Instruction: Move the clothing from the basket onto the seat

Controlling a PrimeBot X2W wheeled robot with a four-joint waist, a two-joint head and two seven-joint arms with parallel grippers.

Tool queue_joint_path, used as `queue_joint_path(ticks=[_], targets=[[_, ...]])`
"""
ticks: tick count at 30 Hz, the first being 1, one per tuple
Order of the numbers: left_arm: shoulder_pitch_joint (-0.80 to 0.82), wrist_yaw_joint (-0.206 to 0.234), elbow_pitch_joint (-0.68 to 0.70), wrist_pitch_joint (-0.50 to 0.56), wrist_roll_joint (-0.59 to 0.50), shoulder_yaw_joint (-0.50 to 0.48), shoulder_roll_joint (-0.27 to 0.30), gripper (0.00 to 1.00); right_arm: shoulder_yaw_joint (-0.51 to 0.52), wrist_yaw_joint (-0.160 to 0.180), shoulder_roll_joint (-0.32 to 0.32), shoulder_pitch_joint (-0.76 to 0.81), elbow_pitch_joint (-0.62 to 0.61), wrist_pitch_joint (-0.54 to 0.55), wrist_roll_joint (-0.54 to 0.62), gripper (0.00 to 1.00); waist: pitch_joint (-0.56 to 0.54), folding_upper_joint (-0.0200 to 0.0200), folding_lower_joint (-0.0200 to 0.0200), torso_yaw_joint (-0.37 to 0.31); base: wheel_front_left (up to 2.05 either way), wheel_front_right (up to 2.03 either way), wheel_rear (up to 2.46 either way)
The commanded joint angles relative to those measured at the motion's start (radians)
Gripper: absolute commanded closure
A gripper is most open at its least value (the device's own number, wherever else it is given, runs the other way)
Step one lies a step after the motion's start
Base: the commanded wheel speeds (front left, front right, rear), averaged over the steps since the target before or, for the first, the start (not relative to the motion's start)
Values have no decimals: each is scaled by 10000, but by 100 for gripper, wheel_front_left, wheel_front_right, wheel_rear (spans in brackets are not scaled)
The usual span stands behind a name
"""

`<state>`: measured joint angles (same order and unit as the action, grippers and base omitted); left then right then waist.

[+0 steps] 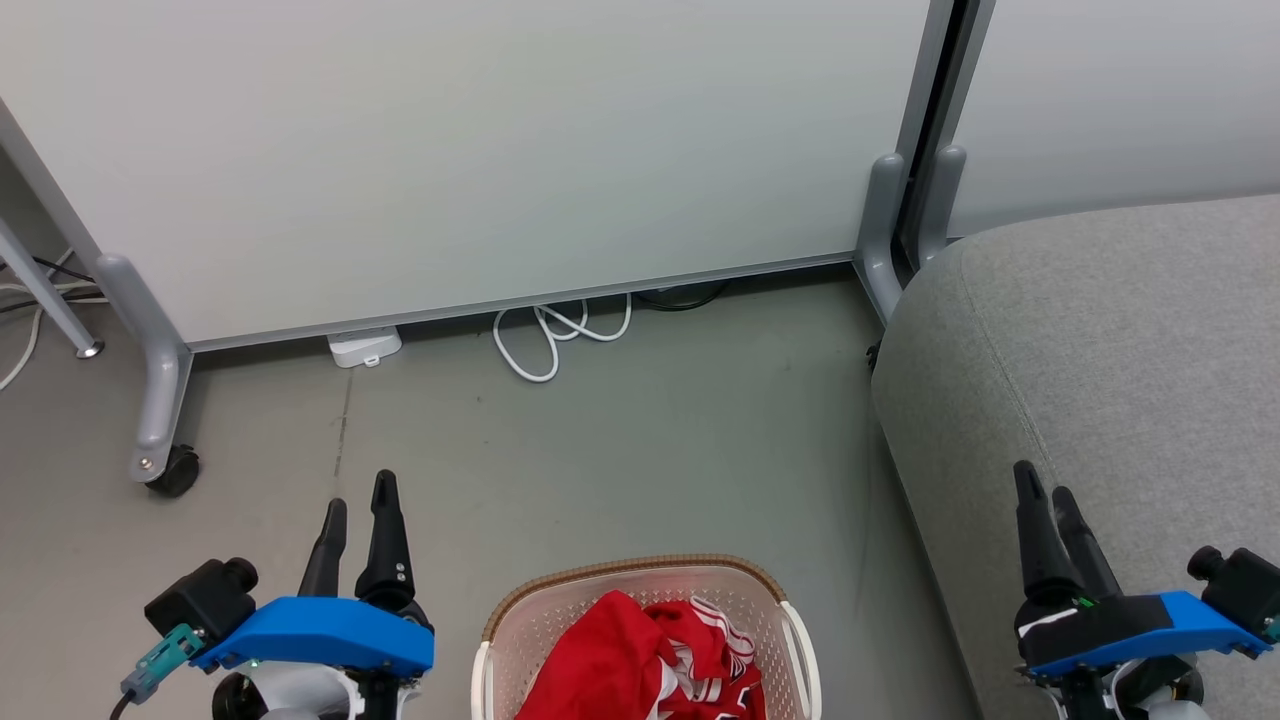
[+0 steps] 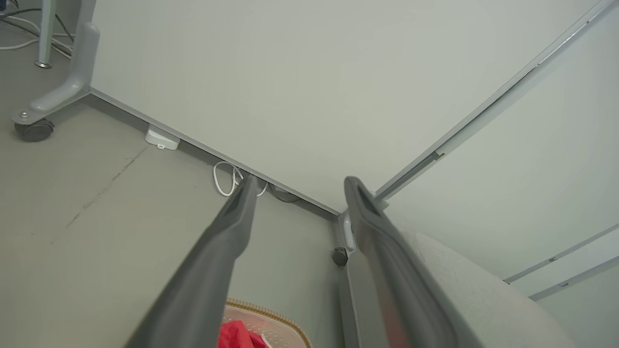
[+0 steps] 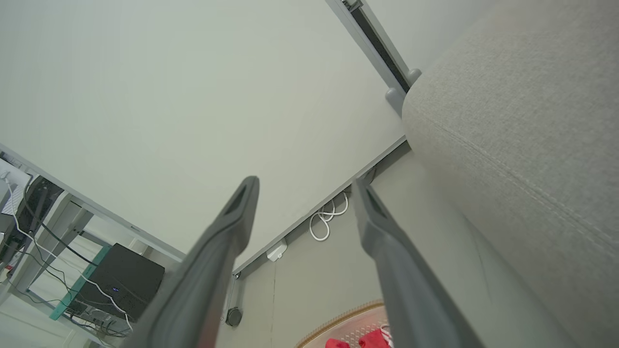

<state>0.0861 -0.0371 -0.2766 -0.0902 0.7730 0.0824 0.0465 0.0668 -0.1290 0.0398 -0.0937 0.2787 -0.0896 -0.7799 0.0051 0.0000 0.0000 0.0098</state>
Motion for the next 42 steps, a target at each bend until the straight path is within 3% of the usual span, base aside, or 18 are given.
queue_joint_path(ticks=[1, 23, 42], targets=[[263, 48, 81, -118, -421, 94, 65, 0, -29, -16, 87, -253, -77, -125, 475, 0, -2, 0, 0, 7, 0, 0, 0], [310, 130, -248, -706, -2445, 403, 44, 0, -116, -19, 105, -372, 86, -712, 3315, 0, -23, 0, 0, 125, 0, 0, 0], [305, 150, -489, -1154, -3613, 486, 38, 0, -224, -22, 118, -391, 236, -1161, 5116, 0, -17, 0, 0, 201, 0, 0, 0]])
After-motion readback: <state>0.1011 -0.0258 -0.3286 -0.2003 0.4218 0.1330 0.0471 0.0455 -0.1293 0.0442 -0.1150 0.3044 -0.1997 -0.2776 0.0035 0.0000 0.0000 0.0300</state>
